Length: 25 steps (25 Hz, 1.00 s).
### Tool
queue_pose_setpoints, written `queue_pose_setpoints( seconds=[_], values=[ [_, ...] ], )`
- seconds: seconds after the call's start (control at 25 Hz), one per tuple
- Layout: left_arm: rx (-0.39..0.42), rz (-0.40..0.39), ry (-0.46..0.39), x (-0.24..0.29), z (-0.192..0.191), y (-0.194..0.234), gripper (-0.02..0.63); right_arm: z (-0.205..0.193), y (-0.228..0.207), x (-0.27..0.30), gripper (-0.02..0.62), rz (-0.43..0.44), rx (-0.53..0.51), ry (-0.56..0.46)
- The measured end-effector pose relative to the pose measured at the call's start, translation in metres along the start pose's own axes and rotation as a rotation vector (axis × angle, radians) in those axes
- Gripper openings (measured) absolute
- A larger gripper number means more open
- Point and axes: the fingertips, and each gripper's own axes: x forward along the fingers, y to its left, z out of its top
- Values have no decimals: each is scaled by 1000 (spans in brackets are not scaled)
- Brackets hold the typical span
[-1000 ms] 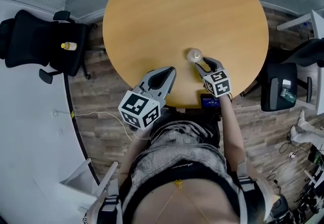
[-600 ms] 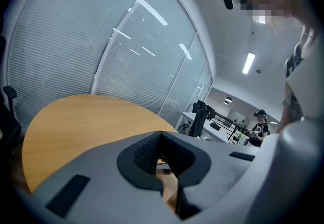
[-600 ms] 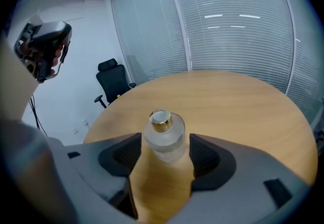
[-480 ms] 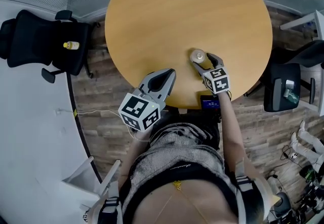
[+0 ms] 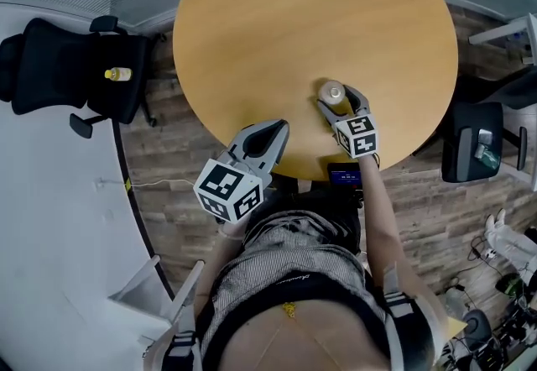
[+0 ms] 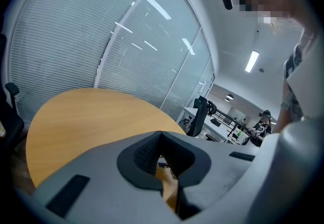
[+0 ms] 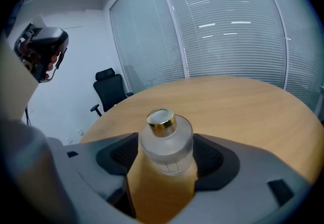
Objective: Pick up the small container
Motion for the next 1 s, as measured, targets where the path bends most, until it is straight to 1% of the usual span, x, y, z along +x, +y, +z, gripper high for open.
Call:
queue_pose_setpoints(
  seconds=[0.2, 0.56, 0.76, 1.0],
  values=[
    [-2, -13, 22, 3, -6, -3, 5, -1, -6, 8, 333, -49, -6, -20],
    [4, -24, 27, -3, -8, -3, 5, 1, -6, 16, 341, -74, 13, -51],
    [11, -20, 16, -5, -5, -3, 5, 1, -6, 17, 339, -78, -11, -46],
    [16, -16, -3, -6, -2, -7, 5, 0, -8, 17, 341, -64, -49, -45]
  ],
)
